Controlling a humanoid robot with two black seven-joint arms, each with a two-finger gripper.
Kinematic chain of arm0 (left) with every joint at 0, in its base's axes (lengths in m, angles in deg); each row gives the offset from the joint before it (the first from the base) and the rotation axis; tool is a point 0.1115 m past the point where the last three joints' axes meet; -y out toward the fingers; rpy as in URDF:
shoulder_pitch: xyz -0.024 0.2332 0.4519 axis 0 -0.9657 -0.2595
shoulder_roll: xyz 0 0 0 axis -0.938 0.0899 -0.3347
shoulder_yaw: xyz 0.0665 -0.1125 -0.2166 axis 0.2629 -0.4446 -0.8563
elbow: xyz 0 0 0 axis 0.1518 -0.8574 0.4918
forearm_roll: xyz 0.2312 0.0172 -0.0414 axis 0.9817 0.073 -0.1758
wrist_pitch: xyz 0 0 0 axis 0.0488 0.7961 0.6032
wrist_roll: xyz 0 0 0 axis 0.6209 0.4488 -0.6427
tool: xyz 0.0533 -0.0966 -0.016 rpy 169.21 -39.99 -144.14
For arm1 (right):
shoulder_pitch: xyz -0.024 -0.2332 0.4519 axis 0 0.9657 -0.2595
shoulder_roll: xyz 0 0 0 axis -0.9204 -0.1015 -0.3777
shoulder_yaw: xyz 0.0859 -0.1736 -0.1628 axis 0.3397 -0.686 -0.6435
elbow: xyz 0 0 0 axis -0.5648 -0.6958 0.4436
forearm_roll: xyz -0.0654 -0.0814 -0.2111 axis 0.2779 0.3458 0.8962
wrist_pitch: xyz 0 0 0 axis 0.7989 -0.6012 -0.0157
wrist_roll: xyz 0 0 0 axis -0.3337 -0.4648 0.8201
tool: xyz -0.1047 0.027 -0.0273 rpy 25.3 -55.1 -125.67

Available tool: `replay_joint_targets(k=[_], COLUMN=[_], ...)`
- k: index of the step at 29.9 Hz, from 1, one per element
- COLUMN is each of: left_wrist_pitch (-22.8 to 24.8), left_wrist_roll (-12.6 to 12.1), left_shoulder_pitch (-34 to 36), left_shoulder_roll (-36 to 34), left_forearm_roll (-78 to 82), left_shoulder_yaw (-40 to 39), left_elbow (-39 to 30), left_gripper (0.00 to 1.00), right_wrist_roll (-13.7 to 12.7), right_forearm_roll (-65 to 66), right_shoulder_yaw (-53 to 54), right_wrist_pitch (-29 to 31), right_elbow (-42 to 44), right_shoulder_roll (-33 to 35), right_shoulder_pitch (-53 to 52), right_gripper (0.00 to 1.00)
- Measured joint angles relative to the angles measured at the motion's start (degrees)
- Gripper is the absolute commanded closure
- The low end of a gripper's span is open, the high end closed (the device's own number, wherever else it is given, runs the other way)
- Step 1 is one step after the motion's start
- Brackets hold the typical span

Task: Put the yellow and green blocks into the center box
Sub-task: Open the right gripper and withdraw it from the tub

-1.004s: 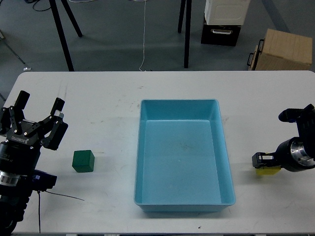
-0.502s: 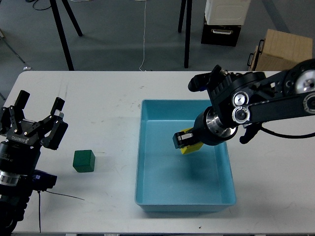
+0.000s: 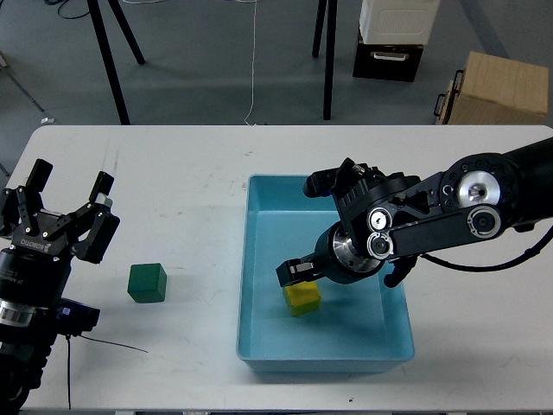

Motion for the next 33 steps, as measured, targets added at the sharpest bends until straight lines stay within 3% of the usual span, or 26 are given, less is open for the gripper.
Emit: replay_joint_targets(k=[5,12,19,25,33], left_wrist_pitch=[-0.01,0.13,-0.13,0.01,-0.87], left_wrist_roll=[0.01,0.06,0.17,0.24,0.27], left_shoulder_pitch=[0.09,0.30,0.60,0.63,1.43], left_shoulder_roll=[-0.02,-0.16,0.05,-0.08,-0.02], left_forearm_roll=[0.25,0.32,0.32,0.32,0.32], left_shoulder_yaw=[0.00,-0.02,-0.02,-0.05,0.07], left_elbow=[-0.04,-0.19,-0.19,-0.27,-0.28], left_gripper=[0.00,0.00,0.00,0.00,0.00], right_wrist_roll=[0.27,0.39,0.27,0.21,0.13], right_forearm_roll=[-5.20,-26.39,-29.04,-29.58,-29.90], right_shoulder_yaw=[5.18,14.90,29.68,52.89,86.82], right_wrist_pitch=[-0.60,-0.06,3.00,9.83,11.63], right_elbow=[1.73,5.82,12.33,22.90,23.80], right_shoulder_roll=[8.32,23.05,33.47,32.76,32.31], right_shoulder_pitch=[-0.56,2.14,12.49,23.03,44.04], right_gripper=[0.00,0.00,0.00,0.00,0.00])
